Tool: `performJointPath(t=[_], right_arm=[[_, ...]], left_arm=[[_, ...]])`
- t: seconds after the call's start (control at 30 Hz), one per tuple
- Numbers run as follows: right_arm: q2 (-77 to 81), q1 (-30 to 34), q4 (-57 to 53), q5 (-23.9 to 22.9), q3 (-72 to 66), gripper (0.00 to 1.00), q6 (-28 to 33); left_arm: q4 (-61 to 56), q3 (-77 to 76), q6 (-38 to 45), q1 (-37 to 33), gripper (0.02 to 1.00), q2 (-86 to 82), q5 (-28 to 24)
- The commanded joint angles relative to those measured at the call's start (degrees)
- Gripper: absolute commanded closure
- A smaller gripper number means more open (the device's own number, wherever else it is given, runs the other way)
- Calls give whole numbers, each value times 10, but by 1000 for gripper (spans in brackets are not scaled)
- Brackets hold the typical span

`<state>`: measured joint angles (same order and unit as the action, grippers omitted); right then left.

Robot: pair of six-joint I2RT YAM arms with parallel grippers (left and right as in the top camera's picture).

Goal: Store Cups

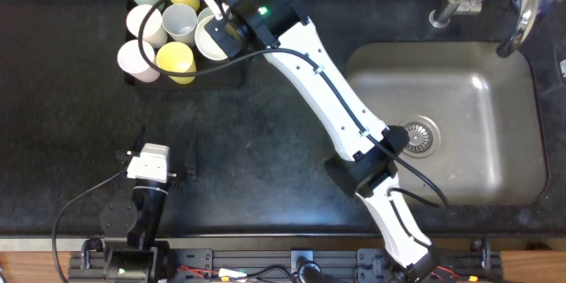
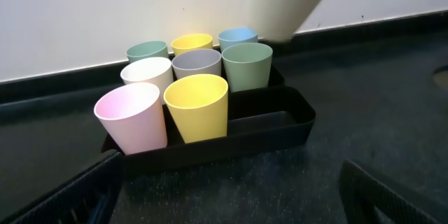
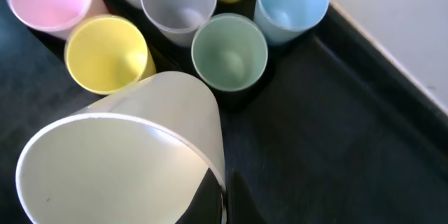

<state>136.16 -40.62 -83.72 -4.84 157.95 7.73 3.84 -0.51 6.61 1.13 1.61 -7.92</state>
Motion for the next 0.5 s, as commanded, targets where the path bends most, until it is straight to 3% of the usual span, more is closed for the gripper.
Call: performJointPath(t=[0.03, 0.5], right_arm=[[30, 0, -8, 7, 16, 958, 7], [64, 0, -15, 38, 15, 956, 32]], left_arm=[[2, 0, 10, 0, 18, -7, 0], [2, 0, 10, 0, 18, -7, 0]])
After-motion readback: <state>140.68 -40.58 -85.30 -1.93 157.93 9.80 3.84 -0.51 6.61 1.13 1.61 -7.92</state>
